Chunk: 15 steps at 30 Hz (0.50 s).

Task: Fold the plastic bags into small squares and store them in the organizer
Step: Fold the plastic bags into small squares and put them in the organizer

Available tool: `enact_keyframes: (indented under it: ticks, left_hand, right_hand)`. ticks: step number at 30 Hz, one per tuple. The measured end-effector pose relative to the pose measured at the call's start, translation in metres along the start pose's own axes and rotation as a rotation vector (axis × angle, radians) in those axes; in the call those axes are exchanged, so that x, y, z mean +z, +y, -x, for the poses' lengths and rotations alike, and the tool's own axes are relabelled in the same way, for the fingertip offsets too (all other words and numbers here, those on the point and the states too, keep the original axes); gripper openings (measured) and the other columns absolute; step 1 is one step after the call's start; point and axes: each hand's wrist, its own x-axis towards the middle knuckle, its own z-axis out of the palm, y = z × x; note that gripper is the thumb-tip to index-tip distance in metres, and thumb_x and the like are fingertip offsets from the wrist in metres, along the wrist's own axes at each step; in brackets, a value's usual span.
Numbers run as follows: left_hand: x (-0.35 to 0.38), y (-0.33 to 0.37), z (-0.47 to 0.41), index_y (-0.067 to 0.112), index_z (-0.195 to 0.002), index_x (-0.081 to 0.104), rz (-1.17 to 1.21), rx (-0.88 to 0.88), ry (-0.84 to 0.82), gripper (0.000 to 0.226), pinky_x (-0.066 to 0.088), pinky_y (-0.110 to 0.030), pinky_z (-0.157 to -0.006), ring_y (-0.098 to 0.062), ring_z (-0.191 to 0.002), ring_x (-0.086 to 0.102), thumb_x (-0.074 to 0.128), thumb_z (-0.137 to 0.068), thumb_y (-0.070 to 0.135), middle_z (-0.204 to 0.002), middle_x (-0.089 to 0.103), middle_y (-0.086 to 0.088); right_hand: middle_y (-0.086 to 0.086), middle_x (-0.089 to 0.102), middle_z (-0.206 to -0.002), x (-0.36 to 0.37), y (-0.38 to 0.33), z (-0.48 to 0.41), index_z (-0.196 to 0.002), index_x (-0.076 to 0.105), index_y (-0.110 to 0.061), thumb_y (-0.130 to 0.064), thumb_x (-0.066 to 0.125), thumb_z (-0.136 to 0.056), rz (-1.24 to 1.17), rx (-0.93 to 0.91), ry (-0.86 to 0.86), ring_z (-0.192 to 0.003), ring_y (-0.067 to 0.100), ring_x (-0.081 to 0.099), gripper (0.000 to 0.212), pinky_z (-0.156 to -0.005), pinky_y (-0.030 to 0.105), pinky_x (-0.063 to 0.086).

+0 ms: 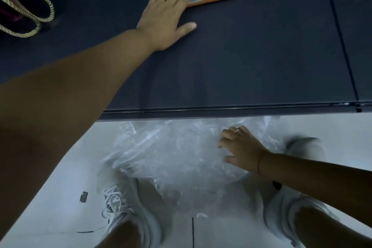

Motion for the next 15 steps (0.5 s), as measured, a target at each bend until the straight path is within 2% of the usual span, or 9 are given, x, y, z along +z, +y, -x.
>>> enact_keyframes:
  ticks: [1, 2, 4, 7, 9, 11, 13, 15]
  left_hand:
    - [0.000, -0.002, 0.000, 0.013, -0.157, 0.000, 0.008, 0.011, 0.001, 0.077, -0.004, -0.041, -0.123, -0.028, -0.152, -0.004, 0.037, -0.101, 0.052, -0.165, 0.000, -0.005]
    - [0.002, -0.005, 0.000, 0.013, -0.157, 0.000, 0.011, 0.021, 0.004, 0.078, -0.004, -0.040, -0.122, -0.027, -0.152, -0.005, 0.037, -0.101, 0.051, -0.165, 0.000, -0.006]
    - [0.004, -0.009, 0.000, 0.012, -0.157, 0.000, 0.003, 0.042, 0.023, 0.078, -0.005, -0.039, -0.122, -0.027, -0.152, -0.005, 0.038, -0.101, 0.051, -0.165, 0.000, -0.006]
    - [0.007, -0.014, -0.002, 0.011, -0.157, 0.000, -0.004, 0.050, 0.034, 0.079, -0.005, -0.039, -0.122, -0.027, -0.151, -0.005, 0.038, -0.100, 0.052, -0.165, 0.001, -0.006]
    - [0.006, -0.018, -0.006, 0.012, -0.157, 0.000, 0.004, 0.057, 0.021, 0.080, -0.006, -0.038, -0.121, -0.027, -0.151, -0.006, 0.039, -0.100, 0.052, -0.165, 0.000, -0.005]
    - [0.003, -0.023, -0.011, 0.013, -0.157, -0.001, 0.012, 0.064, 0.000, 0.080, -0.006, -0.036, -0.121, -0.025, -0.151, -0.007, 0.040, -0.100, 0.052, -0.165, -0.001, -0.004]
    - [-0.002, -0.027, -0.015, 0.013, -0.157, -0.001, 0.014, 0.072, -0.027, 0.082, -0.006, -0.036, -0.121, -0.025, -0.152, -0.007, 0.040, -0.099, 0.053, -0.165, -0.002, -0.005]
    - [-0.005, -0.026, -0.016, 0.012, -0.157, -0.001, 0.000, 0.054, -0.034, 0.082, -0.007, -0.037, -0.121, -0.026, -0.151, -0.007, 0.037, -0.099, 0.056, -0.165, -0.003, -0.006]
  right_hand:
    - [-0.002, 0.062, -0.086, 0.000, 0.000, -0.001, -0.082, 0.069, -0.023, -0.035, 0.073, -0.075, -0.009, -0.010, 0.070, -0.081, 0.022, 0.062, 0.014, -0.076, 0.038, 0.046]
    - [-0.006, 0.059, -0.077, -0.002, -0.002, -0.001, -0.070, 0.065, -0.026, -0.034, 0.064, -0.078, -0.037, -0.007, 0.112, -0.073, 0.018, 0.060, 0.011, -0.070, 0.034, 0.046]
    - [-0.012, 0.056, -0.069, -0.011, -0.009, 0.000, -0.062, 0.059, -0.030, -0.039, 0.047, -0.078, -0.130, 0.015, 0.156, -0.064, 0.010, 0.056, 0.022, -0.066, 0.026, 0.043]
    - [-0.015, 0.062, -0.073, -0.030, -0.025, 0.007, -0.075, 0.059, -0.027, -0.043, 0.042, -0.085, -0.388, 0.065, 0.221, -0.068, 0.003, 0.055, 0.026, -0.080, 0.019, 0.034]
    - [-0.014, 0.066, -0.080, -0.047, -0.037, 0.015, -0.083, 0.056, -0.027, -0.042, 0.044, -0.092, -0.566, 0.118, 0.266, -0.078, 0.003, 0.059, 0.021, -0.080, 0.015, 0.039]
    - [-0.010, 0.068, -0.082, -0.061, -0.042, 0.016, -0.084, 0.051, -0.026, -0.025, 0.052, -0.098, -0.768, 0.131, 0.339, -0.082, 0.003, 0.064, 0.014, -0.078, 0.015, 0.047]
    - [-0.001, 0.068, -0.074, -0.073, -0.043, 0.012, -0.082, 0.048, -0.019, -0.009, 0.049, -0.099, -0.969, 0.173, 0.374, -0.073, 0.005, 0.065, 0.019, -0.073, 0.017, 0.049]
    - [0.006, 0.065, -0.065, -0.082, -0.040, 0.010, -0.081, 0.045, -0.011, -0.003, 0.043, -0.100, -1.167, 0.216, 0.376, -0.062, 0.014, 0.063, 0.020, -0.065, 0.023, 0.050]
